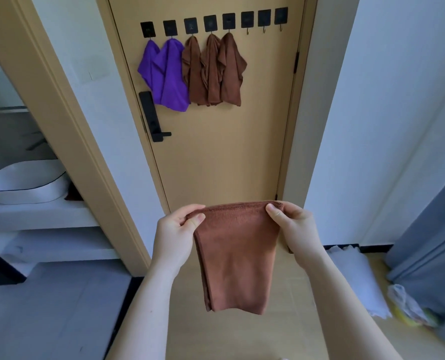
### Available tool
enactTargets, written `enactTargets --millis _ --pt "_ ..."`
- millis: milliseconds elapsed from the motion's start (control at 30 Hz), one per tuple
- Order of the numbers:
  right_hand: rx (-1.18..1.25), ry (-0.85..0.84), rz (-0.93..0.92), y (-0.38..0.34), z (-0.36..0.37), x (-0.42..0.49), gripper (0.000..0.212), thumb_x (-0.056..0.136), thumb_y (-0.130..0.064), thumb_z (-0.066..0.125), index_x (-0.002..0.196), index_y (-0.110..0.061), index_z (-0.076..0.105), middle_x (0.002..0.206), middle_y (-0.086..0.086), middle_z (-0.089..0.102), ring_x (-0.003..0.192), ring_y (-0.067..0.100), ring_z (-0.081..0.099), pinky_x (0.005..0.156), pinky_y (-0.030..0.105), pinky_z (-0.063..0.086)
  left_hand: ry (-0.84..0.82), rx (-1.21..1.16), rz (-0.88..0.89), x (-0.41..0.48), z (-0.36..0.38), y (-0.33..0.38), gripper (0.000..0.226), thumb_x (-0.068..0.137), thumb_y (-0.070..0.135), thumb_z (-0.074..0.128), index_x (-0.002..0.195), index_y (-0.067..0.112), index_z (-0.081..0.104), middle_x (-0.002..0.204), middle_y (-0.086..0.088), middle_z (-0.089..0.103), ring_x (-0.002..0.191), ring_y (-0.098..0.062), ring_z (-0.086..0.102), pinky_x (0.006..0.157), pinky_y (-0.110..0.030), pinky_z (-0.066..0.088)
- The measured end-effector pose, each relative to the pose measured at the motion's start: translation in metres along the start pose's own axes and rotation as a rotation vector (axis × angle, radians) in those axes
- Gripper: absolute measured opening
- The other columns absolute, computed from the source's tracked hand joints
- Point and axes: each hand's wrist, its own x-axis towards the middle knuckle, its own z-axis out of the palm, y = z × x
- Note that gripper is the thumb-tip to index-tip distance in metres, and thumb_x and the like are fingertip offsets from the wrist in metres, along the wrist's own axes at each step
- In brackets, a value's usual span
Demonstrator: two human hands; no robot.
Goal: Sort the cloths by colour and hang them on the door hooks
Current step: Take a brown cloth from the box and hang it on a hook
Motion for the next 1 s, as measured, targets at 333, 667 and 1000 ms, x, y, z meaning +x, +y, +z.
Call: enactTargets --millis 333,667,1000 --pt "0.04 -0.038 0.0 0.005 -0.014 0.108 0.017 0.098 -0.025 0.068 0.093 -0.01 0.078 0.086 -0.002 0.073 0.079 0.002 0.063 0.072 0.014 0.049 0.0 0.008 -0.027 0.091 0.054 0.003 0.024 0.096 0.018 0.07 0.094 0.041 0.079 0.094 0.017 0.077 0.098 -0.002 0.071 0.103 -0.036 0.052" --pt "0.057 -0.109 0.003 0.006 -0.051 0.232 0.017 0.098 -0.024 0.067 0.094 -0.012 0.078 0.1 0.008 0.076 0.088 0.007 0.067 0.086 0.029 0.052 0.02 0.003 -0.03 0.185 0.133 0.011 0.028 0.096 0.018 0.07 0.095 0.045 0.078 0.1 0.006 0.079 0.102 -0.015 0.073 0.103 -0.049 0.053" --pt "0.063 -0.15 0.001 0.011 -0.058 0.319 0.035 0.095 -0.03 0.071 0.099 0.005 0.068 0.106 0.026 0.067 0.084 0.01 0.059 0.081 0.032 0.047 0.053 -0.033 -0.053 0.26 0.174 0.007 0.022 0.097 0.017 0.069 0.096 0.037 0.079 0.104 0.001 0.078 0.105 -0.019 0.072 0.102 -0.051 0.054"
